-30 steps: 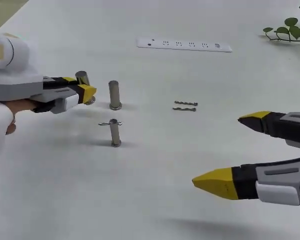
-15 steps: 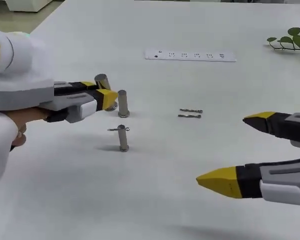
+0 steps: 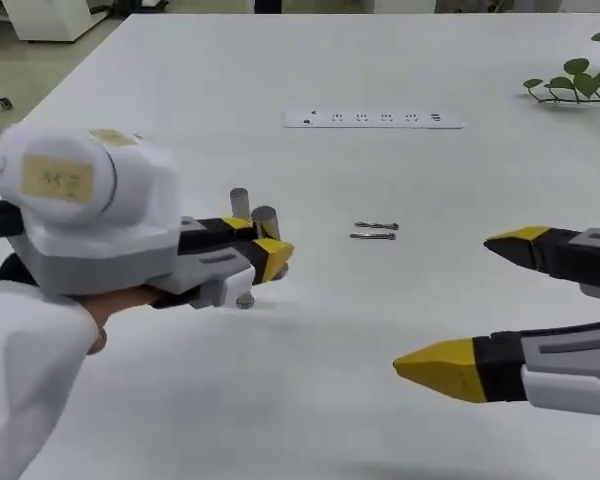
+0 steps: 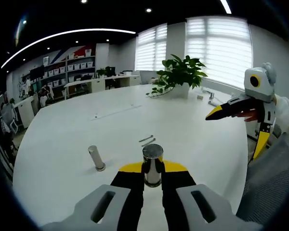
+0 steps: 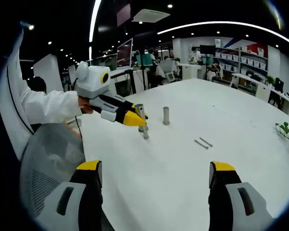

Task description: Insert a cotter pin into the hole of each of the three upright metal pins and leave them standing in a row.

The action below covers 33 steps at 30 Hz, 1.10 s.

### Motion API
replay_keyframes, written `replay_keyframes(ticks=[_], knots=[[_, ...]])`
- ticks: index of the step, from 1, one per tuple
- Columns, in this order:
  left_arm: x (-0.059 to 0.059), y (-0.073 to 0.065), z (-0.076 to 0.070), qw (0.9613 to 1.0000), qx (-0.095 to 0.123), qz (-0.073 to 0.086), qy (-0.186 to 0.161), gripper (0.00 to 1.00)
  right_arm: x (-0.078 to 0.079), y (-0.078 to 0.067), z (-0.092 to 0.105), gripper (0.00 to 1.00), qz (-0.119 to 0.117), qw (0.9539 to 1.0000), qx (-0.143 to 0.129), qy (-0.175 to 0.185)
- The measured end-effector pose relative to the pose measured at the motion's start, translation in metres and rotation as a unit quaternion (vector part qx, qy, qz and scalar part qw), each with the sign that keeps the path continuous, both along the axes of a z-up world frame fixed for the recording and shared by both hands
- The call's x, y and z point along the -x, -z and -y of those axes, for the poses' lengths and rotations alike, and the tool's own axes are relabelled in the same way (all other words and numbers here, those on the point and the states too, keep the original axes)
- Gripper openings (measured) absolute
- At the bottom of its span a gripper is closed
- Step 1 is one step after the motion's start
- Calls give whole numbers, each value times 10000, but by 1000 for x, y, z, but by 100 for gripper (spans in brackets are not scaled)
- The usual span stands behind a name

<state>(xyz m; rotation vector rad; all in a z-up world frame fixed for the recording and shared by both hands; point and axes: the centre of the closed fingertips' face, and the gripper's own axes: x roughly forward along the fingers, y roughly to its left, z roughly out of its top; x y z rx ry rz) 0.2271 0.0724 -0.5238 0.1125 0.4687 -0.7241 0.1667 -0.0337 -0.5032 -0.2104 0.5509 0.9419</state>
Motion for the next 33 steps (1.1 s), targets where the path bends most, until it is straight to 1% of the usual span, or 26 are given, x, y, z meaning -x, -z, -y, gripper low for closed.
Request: replay_keyframes(ticks=[1, 4, 6, 8, 9, 10, 12, 17, 20, 21, 24, 28, 33], knots=[[2, 6, 3, 10000, -72, -44, 18, 9, 0, 0, 1, 90, 7, 10000, 5, 3], [5, 17, 8, 9998, -104, -150, 3, 9, 2, 0, 2, 90, -12, 10000, -25, 26], [5, 22, 10, 9997, -168, -166, -12, 9, 1, -1, 4, 90, -13, 10000, -31, 23], [5, 26, 11, 9995, -237, -181, -85, 9, 1, -2, 5, 90, 12, 10000, -43, 13], [4, 27, 11, 9995, -239, -190, -120, 9, 1, -2, 5, 90, 9, 10000, -46, 15], [3, 28, 11, 9994, -199, -235, -170, 9, 1, -3, 4, 91, 12, 10000, -56, 16], [3, 30, 12, 9993, -188, -244, -191, 9, 1, -3, 4, 90, 20, 10000, -70, 4], [4, 36, 15, 9993, -279, -224, -141, 10, 0, -2, 3, 90, 8, 10000, -81, -2], [5, 41, 17, 9990, -262, -317, -176, 10, 0, -2, 3, 90, -10, 10000, -93, 0], [8, 46, 20, 9986, -338, -384, -112, 10, 0, 0, 3, 90, -51, 9999, -118, 16], [11, 51, 23, 9984, -373, -418, -78, 10, 1, 2, 3, 91, -121, 9998, -146, 8], [13, 57, 24, 9980, -398, -494, -73, 10, 2, 4, 3, 91, -142, 9998, -138, -31], [13, 60, 25, 9978, -427, -499, -33, 10, 3, 6, 2, 90, -185, 9997, -120, -81]])
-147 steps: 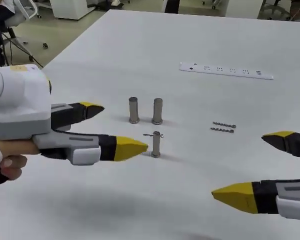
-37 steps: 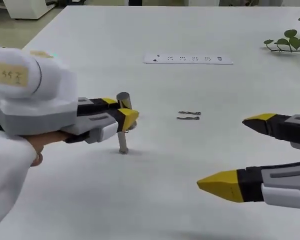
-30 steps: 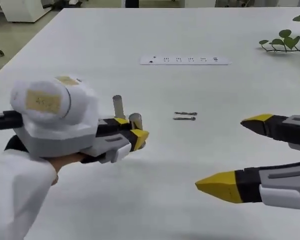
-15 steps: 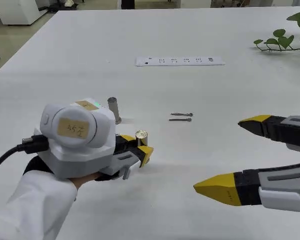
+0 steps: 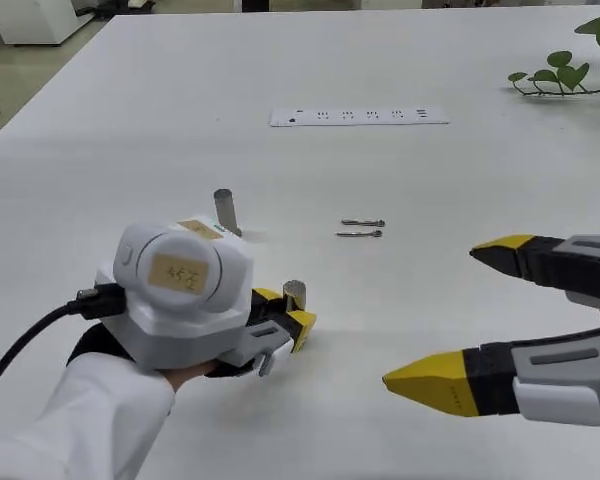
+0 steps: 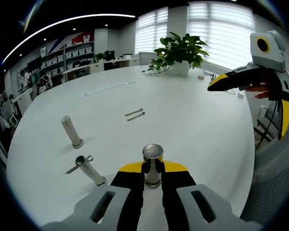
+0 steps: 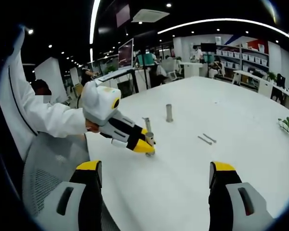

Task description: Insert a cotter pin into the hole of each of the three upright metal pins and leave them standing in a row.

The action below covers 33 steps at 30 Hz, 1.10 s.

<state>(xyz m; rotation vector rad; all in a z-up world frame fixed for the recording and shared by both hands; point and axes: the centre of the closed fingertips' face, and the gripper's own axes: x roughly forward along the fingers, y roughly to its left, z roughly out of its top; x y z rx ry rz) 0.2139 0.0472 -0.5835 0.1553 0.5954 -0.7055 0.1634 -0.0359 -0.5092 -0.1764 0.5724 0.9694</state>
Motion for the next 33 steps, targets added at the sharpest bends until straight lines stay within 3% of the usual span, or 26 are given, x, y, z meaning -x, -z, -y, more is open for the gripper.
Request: replay_keyframes(ticks=[12, 17, 22, 26, 31, 33], knots=[[-1, 4, 2, 9999, -74, -2, 92, 10, 1, 2, -2, 90, -42, 10000, 15, -54], [3, 5, 3, 9996, -207, 122, 113, 10, 2, 1, -4, 90, -25, 10000, -38, -89], [3, 5, 2, 9997, -205, 129, 52, 10, 2, 1, -6, 90, -14, 9999, -48, -91], [3, 5, 1, 9999, -111, 23, -42, 10, 4, 2, -6, 90, -25, 9999, -33, -114], [4, 3, 1, 9995, -233, 115, 153, 10, 5, 4, -5, 90, -14, 9999, 15, -134], [7, 1, -1, 9998, -147, -18, 151, 11, 5, 4, -4, 90, -4, 9999, 5, -105]])
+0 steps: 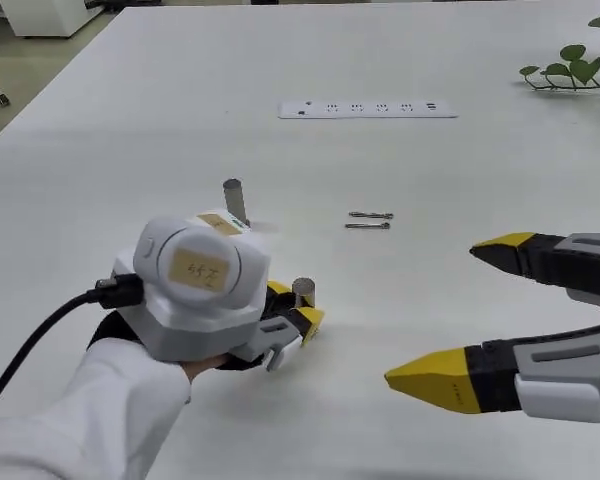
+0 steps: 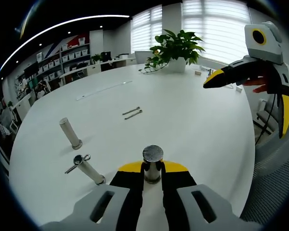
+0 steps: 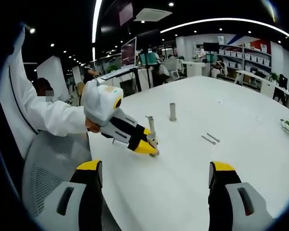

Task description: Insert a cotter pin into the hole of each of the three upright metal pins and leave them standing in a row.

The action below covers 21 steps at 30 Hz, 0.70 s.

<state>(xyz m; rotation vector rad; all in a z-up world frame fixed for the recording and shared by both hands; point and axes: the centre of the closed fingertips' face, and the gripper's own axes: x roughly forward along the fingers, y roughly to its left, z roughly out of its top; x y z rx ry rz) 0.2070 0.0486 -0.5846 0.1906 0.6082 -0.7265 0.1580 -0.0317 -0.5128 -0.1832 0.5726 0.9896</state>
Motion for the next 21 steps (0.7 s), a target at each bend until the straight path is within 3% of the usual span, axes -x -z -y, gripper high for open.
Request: replay_keyframes(ticks=[2, 4, 5, 6, 8, 11, 14, 16, 18, 21], knots=[[3, -1, -4, 9999, 36, -106, 46, 17, 1, 0, 1, 90, -24, 10000, -12, 3], [9, -7, -3, 9995, 139, -68, 260, 26, 1, 1, 2, 90, -35, 10000, -22, 9], [10, -10, -1, 9990, 186, 26, 407, 31, 1, 1, 2, 89, -38, 10000, -16, 6], [13, -14, -1, 9977, 119, 153, 649, 36, 0, 1, 3, 89, -21, 10000, 3, 23], [19, -16, -4, 9951, -66, 259, 956, 51, -1, 2, 4, 89, -14, 10000, 16, 38], [27, -29, -3, 9914, 254, 432, 1212, 63, -3, 2, 7, 86, 36, 9999, 74, 64], [33, -25, -9, 9929, 425, 197, 1092, 65, -4, 4, 9, 83, 33, 9999, 111, 92], [40, -23, -11, 9922, 550, 106, 1114, 67, -5, 4, 10, 83, 7, 9999, 124, 98], [45, -23, -12, 9914, 642, 61, 1135, 75, -5, 5, 12, 83, 2, 9998, 155, 108], [47, -18, -21, 9934, 489, 100, 1033, 87, -8, 6, 16, 80, 42, 9996, 266, 108]])
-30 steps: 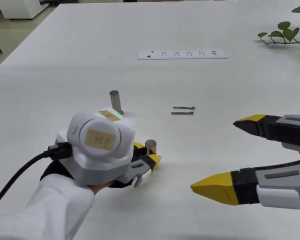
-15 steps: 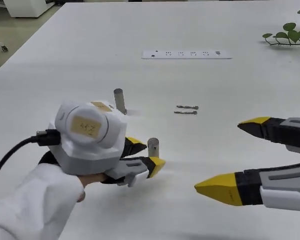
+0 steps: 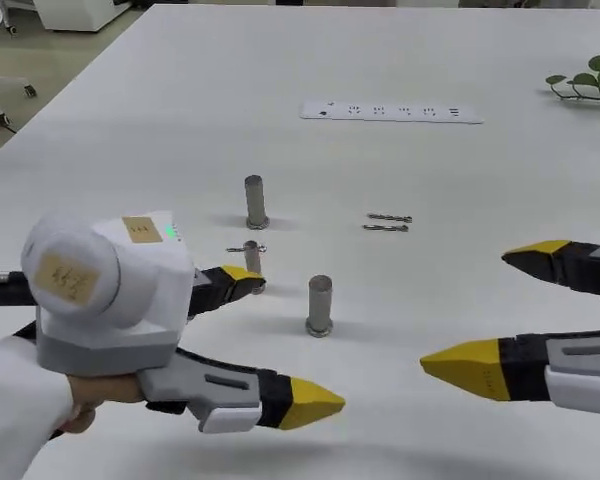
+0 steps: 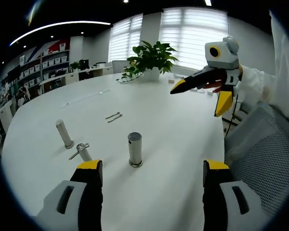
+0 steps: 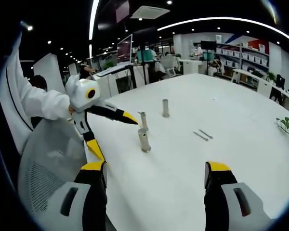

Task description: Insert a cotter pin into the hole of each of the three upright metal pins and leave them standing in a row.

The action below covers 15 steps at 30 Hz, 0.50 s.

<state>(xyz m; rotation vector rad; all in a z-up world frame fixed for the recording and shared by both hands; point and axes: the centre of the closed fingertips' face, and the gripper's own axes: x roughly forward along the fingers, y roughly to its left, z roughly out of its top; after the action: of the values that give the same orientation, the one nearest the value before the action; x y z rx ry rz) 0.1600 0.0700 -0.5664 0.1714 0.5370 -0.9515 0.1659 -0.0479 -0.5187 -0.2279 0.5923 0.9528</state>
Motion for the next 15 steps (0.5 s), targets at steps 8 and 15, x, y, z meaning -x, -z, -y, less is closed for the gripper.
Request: replay_keyframes(ticks=[8, 15], knots=[[8, -7, -11, 9990, 330, -254, -129, 99, -7, 6, 14, 76, -84, 9997, 240, 67], [13, -18, -17, 9989, 364, -200, -233, 99, -23, 7, 22, 70, -18, 9980, 611, -176]])
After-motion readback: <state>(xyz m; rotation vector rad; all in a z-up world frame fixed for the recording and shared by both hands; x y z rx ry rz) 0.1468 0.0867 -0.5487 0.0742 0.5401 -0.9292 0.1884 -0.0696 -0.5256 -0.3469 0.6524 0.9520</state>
